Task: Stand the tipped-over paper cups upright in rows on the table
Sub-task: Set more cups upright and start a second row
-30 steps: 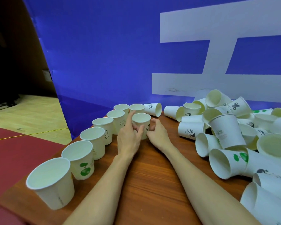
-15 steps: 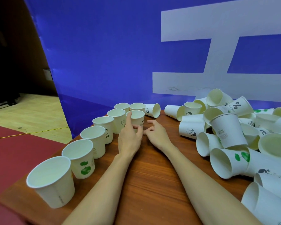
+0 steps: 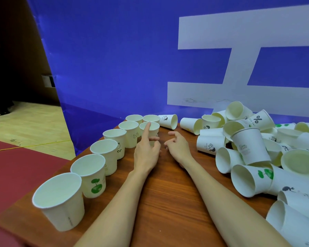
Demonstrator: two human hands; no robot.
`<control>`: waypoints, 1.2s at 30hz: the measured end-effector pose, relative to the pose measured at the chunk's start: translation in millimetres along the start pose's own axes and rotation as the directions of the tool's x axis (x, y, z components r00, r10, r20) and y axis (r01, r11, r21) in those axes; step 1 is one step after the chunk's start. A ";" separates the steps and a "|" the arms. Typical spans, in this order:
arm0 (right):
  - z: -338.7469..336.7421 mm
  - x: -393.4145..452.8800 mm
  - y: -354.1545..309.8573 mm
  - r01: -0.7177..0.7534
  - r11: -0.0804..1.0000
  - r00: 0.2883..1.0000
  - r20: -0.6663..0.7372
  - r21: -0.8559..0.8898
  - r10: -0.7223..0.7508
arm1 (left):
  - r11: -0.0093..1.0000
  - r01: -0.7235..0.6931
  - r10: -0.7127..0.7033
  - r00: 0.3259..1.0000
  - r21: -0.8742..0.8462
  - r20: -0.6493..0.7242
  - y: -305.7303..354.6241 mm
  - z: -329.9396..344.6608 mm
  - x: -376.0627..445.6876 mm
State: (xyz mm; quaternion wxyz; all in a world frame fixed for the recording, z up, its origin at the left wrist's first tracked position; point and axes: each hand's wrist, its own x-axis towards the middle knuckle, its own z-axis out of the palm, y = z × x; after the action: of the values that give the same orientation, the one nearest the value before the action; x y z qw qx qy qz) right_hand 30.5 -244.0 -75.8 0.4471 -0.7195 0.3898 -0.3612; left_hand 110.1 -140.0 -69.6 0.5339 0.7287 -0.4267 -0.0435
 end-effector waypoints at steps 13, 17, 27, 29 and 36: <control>7.0 90.7 -4.4 -0.085 0.993 0.963 -0.262 -0.079 0.061 | 0.995 0.086 -0.084 0.996 -0.042 0.040 -3.0 5.2 -0.2; 19.5 105.8 -1.6 -0.111 0.985 0.969 -0.235 -0.132 0.078 | 0.994 0.100 -0.097 0.994 -0.049 0.053 -1.4 4.5 -1.0; 24.0 117.7 8.2 -0.139 0.979 0.954 -0.285 -0.150 0.091 | 0.996 0.086 -0.082 0.990 -0.031 0.112 4.3 3.9 -4.4; 20.1 109.8 4.4 -0.129 0.986 0.942 -0.325 -0.106 0.088 | 0.996 0.080 -0.076 0.990 -0.032 0.117 5.5 2.8 -4.9; -5.6 69.1 -17.9 -0.011 0.997 0.904 -0.426 -0.078 -0.023 | 0.998 0.043 -0.037 0.987 -0.034 0.157 11.0 1.3 -7.6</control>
State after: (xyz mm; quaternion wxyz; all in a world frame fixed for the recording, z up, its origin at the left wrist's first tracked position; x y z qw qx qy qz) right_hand 59.9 -301.9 -45.5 0.3214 -0.6414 0.4897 -0.4955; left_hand 98.3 -136.6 -64.2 0.5113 0.7212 -0.4518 -0.1193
